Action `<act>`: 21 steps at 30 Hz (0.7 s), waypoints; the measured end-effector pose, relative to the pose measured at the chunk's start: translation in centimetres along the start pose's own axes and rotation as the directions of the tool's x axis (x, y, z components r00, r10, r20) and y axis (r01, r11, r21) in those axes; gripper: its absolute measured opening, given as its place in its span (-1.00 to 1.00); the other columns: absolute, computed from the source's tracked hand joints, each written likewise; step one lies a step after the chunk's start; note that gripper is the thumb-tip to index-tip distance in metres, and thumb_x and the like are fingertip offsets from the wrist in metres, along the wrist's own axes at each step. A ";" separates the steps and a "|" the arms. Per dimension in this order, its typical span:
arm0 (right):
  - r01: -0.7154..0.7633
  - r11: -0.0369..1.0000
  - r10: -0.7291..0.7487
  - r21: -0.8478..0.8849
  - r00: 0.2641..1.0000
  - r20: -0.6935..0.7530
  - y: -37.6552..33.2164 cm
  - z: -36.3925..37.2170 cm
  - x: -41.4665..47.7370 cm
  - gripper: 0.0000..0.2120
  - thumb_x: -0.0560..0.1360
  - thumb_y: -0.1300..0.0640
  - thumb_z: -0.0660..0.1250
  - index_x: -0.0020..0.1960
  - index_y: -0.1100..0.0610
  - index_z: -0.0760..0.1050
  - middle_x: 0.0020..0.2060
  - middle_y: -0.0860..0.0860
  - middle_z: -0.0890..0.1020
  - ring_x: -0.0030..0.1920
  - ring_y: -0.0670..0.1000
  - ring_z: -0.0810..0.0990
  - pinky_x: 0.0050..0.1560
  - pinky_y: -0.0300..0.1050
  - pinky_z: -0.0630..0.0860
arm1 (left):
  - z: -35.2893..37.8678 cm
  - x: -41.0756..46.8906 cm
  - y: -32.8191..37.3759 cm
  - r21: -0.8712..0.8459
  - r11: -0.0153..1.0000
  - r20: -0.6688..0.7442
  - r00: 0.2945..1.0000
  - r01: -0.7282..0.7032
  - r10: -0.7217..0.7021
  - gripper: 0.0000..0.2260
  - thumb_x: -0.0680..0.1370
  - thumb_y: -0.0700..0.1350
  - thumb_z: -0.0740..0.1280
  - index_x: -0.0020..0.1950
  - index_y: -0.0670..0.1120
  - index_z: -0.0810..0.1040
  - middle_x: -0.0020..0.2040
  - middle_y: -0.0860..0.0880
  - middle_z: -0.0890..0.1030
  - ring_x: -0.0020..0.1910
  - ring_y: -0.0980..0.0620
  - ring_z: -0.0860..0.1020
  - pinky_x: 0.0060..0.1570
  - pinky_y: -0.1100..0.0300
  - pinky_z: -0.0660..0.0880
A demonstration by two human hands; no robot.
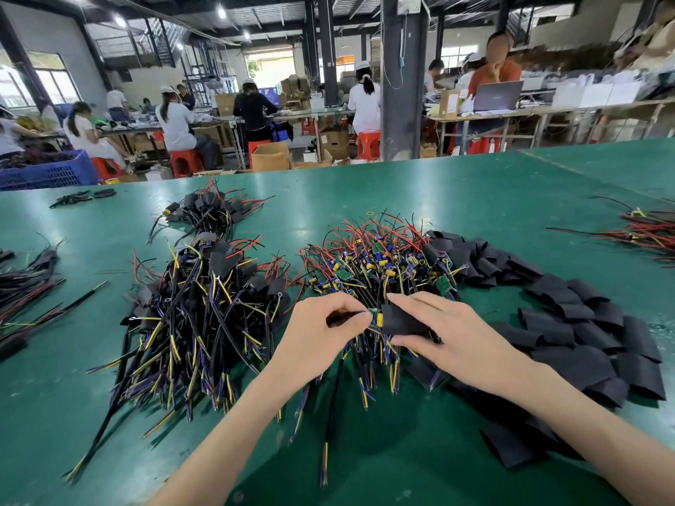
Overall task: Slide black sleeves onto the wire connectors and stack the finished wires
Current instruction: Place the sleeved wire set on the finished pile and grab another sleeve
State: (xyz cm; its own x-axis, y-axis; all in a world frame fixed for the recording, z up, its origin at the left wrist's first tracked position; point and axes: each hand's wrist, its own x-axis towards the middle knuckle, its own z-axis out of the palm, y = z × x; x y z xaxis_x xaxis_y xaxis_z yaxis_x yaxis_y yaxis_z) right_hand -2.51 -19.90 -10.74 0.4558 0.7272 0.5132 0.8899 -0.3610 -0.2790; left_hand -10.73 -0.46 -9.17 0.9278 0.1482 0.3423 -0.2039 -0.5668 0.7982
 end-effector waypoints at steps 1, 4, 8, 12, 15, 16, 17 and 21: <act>0.004 1.000 -0.004 0.008 1.000 0.002 0.0 0.0 0.0 -0.46 0.49 -0.12 0.29 0.38 0.12 0.38 0.07 -0.09 0.51 -0.11 -0.06 0.52 0.01 -0.20 0.43 | 0.0 0.0 0.0 0.006 1.000 0.001 1.000 -0.002 0.002 -0.86 0.49 -0.19 0.41 -0.23 0.02 0.61 -0.37 0.14 0.57 -0.39 0.23 0.42 -0.29 0.43 0.35; 0.002 1.000 -0.003 0.022 1.000 0.009 -0.1 -0.1 0.1 -0.46 0.49 -0.11 0.29 0.38 0.14 0.39 0.02 -0.10 0.50 -0.13 -0.15 0.43 -0.04 -0.32 0.35 | 0.1 -0.1 0.1 0.010 1.000 -0.001 1.000 -0.007 0.007 -0.86 0.49 -0.20 0.41 -0.23 0.01 0.60 -0.37 0.13 0.57 -0.39 0.23 0.42 -0.29 0.42 0.35; -0.002 0.999 0.000 0.054 1.000 0.023 -0.2 -0.2 0.3 -0.46 0.48 -0.11 0.30 0.36 0.16 0.40 -0.04 -0.09 0.50 -0.14 -0.07 0.49 -0.03 -0.35 0.36 | 0.3 -0.1 0.4 0.015 0.999 0.003 1.000 -0.030 0.030 -0.90 0.48 -0.23 0.41 -0.20 -0.06 0.61 -0.33 0.05 0.59 -0.37 0.20 0.43 -0.26 0.36 0.37; -0.006 0.996 0.006 0.088 1.000 0.009 -0.2 0.0 0.4 -0.50 0.46 -0.06 0.38 0.31 0.15 0.45 -0.04 -0.10 0.53 -0.09 -0.18 0.46 0.01 -0.45 0.31 | 0.5 -0.3 0.6 0.021 0.999 -0.001 0.999 -0.036 0.036 -0.92 0.48 -0.24 0.41 -0.19 -0.08 0.62 -0.28 -0.03 0.62 -0.34 0.16 0.44 -0.22 0.29 0.39; -0.018 0.993 0.020 0.113 1.000 -0.016 -0.4 0.1 0.3 -0.54 0.43 -0.04 0.41 0.27 0.11 0.47 0.02 -0.06 0.57 -0.04 -0.10 0.52 0.02 -0.28 0.40 | 0.4 -0.4 0.6 0.028 0.999 0.005 1.000 -0.021 0.021 -0.92 0.49 -0.23 0.40 -0.20 -0.10 0.62 -0.29 -0.05 0.62 -0.35 0.15 0.44 -0.24 0.30 0.38; -0.020 0.992 0.022 0.125 1.000 -0.020 -0.4 0.1 0.2 -0.55 0.43 -0.04 0.41 0.26 0.10 0.48 0.03 -0.07 0.56 -0.04 -0.11 0.52 0.01 -0.26 0.41 | 0.3 -0.3 0.6 0.036 0.999 0.007 1.000 -0.018 0.017 -0.93 0.49 -0.22 0.40 -0.19 -0.11 0.62 -0.29 -0.05 0.63 -0.35 0.14 0.44 -0.24 0.30 0.38; -0.019 0.991 0.022 0.130 0.999 -0.023 -0.5 0.1 0.2 -0.56 0.43 -0.04 0.40 0.25 0.10 0.48 0.03 -0.08 0.56 -0.04 -0.12 0.51 0.00 -0.26 0.41 | 0.3 -0.3 0.6 0.043 0.999 0.008 1.000 -0.016 0.015 -0.94 0.49 -0.22 0.39 -0.18 -0.12 0.63 -0.29 -0.05 0.63 -0.35 0.14 0.44 -0.24 0.30 0.38; -0.010 0.995 0.012 0.100 1.000 -0.021 -0.5 0.4 0.0 -0.57 0.43 0.01 0.43 0.25 0.13 0.47 0.04 -0.08 0.55 -0.03 -0.16 0.48 0.03 -0.35 0.36 | 0.3 -0.4 0.5 0.061 0.998 0.004 1.000 -0.027 0.026 -0.93 0.49 -0.21 0.39 -0.19 -0.11 0.62 -0.34 0.07 0.59 -0.39 0.21 0.41 -0.28 0.37 0.35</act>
State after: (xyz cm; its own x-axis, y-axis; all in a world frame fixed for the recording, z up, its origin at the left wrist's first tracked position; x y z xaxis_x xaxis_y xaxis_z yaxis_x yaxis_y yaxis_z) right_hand -2.91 -19.47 -10.89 0.4665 0.7104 0.5269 0.8792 -0.3074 -0.3640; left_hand -11.13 -1.09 -9.08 0.9235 0.1298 0.3611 -0.2092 -0.6187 0.7573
